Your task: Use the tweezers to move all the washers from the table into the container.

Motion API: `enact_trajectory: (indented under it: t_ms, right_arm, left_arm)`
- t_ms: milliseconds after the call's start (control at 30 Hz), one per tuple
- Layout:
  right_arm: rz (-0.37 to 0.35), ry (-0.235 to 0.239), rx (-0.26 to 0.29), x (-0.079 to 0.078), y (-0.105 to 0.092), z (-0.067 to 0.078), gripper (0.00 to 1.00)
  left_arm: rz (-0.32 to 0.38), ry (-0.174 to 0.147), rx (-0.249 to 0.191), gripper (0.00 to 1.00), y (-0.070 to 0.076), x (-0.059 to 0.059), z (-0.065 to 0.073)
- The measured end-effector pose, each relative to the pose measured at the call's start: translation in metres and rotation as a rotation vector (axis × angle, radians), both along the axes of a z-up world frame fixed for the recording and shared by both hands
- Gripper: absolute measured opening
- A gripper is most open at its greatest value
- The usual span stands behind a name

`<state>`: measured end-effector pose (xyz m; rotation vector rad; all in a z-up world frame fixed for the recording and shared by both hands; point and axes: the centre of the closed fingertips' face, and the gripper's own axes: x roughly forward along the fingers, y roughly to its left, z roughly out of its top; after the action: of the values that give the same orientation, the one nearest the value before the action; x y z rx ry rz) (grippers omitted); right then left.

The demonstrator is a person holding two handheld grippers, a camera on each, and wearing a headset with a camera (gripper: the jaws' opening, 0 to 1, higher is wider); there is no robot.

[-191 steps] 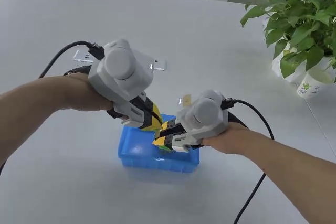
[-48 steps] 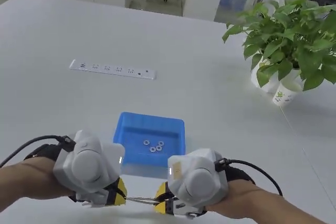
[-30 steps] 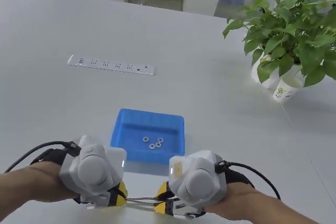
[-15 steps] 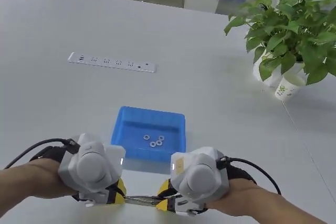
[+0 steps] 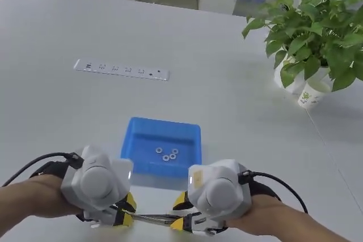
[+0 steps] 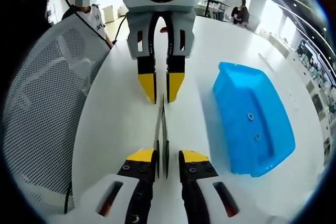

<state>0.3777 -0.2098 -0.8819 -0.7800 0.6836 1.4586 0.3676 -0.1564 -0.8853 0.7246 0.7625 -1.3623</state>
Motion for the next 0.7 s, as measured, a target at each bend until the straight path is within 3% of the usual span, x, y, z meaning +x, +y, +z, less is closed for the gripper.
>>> enact_trajectory:
  t_ms: [133, 300, 600, 700]
  right_arm:
    - [-0.032, -0.025, 0.021, 0.006, -0.002, 0.011, 0.24]
    - [-0.121, -0.045, 0.085, 0.016, -0.008, 0.031, 0.32]
    - [-0.316, -0.040, 0.167, 0.032, -0.034, 0.052, 0.48]
    - [-0.367, -0.030, 0.194, 0.036, -0.040, 0.056, 0.52]
  left_arm:
    - [0.063, 0.021, -0.053, 0.20, 0.001, 0.002, 0.012]
    - [0.132, 0.023, -0.120, 0.27, 0.005, 0.006, 0.033]
    - [0.263, -0.024, -0.213, 0.40, 0.019, 0.021, 0.062]
    - [0.291, -0.038, -0.221, 0.46, 0.023, 0.024, 0.066]
